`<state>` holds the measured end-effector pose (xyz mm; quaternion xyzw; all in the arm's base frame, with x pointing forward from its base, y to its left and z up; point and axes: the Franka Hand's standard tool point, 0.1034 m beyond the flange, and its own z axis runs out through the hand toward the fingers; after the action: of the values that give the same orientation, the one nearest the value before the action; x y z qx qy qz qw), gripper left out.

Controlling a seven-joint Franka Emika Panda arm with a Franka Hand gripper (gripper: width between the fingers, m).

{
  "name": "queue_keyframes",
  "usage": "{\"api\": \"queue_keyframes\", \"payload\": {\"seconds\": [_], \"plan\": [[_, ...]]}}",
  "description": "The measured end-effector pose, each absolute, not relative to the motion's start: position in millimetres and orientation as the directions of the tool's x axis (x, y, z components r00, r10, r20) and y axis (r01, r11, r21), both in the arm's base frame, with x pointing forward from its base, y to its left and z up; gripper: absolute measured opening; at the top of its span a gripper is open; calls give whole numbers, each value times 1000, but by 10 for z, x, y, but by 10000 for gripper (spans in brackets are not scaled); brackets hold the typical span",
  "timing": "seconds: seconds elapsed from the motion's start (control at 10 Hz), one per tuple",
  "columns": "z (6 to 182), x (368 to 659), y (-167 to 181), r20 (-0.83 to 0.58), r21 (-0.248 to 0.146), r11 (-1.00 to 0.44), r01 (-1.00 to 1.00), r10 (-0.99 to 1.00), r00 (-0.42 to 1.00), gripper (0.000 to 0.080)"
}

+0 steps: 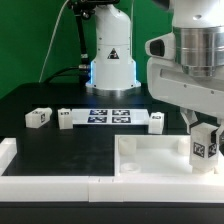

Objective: Assemble one leg

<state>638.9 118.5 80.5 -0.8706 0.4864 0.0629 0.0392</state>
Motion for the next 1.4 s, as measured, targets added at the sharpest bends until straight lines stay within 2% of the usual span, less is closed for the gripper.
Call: {"api": "queue_keyframes", "payload": {"seconds": [0.1,0.2,0.3,0.4,0.5,0.7,0.8,1.0,1.1,1.2,1.4], "plan": [[806,6389,1185,-148,-7,-523,-852,-842,518,291],[805,6388,1188,-148,-8,-527,-850,-840,522,406],[805,6388,1184,-148,-15,-567,-824,-814,562,406],[804,6387,1174,-147,-24,-623,-782,-772,619,542],[805,6380,1173,-148,-32,-681,-732,-721,677,627],[808,6379,1181,-135,-65,-839,-541,-529,838,643],[813,6378,1215,-130,-72,-871,-487,-476,870,643],[818,6380,1232,-97,-88,-974,-209,-201,975,649],[826,6386,1247,-86,-81,-988,-133,-126,988,649],[829,6391,1244,-68,-72,-997,28,33,997,649],[829,6398,1215,-52,-77,-970,229,233,971,649]]}}
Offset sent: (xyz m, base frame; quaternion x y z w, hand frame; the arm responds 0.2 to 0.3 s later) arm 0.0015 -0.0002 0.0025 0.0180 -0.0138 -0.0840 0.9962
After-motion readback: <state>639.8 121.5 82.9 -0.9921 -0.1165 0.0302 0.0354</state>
